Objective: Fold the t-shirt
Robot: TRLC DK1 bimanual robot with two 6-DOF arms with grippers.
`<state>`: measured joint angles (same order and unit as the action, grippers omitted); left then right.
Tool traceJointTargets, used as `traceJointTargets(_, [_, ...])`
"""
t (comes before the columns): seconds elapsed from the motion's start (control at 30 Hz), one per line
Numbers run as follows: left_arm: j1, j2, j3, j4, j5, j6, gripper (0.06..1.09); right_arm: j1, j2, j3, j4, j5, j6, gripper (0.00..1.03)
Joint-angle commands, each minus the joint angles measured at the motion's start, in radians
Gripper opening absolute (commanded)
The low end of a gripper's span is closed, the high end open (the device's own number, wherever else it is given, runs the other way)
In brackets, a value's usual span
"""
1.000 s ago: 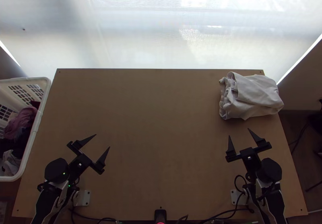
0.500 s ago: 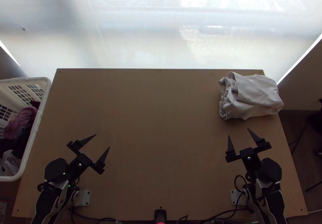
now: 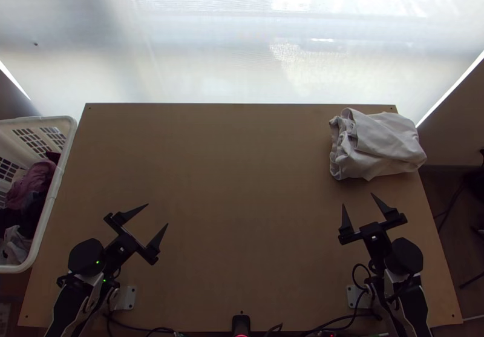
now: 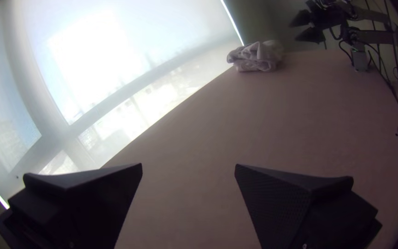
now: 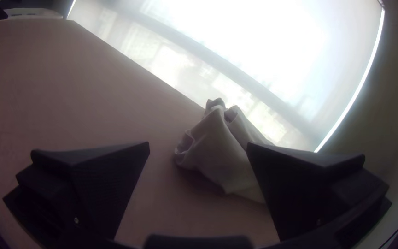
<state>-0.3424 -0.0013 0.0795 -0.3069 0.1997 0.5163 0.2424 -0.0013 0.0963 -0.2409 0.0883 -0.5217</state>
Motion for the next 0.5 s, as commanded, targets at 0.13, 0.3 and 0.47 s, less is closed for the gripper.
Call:
traceJointTargets(0.13, [-0.023,0.000,0.000,-0.001,0.006,-0.001,1.04,0.055,0.000,-0.001,-0.003,-0.002,0.000,0.98])
traceJointTargets(0.3, [-0.032,0.000,0.000,-0.001,0.007,0.001,1.04,0.064,0.000,-0.001,-0.024,-0.084,0.000,0.98])
traceJointTargets(0.47, [-0.032,0.000,0.000,-0.001,0.007,-0.001,1.04,0.081,0.000,-0.001,-0.037,-0.122,0.000,0.98])
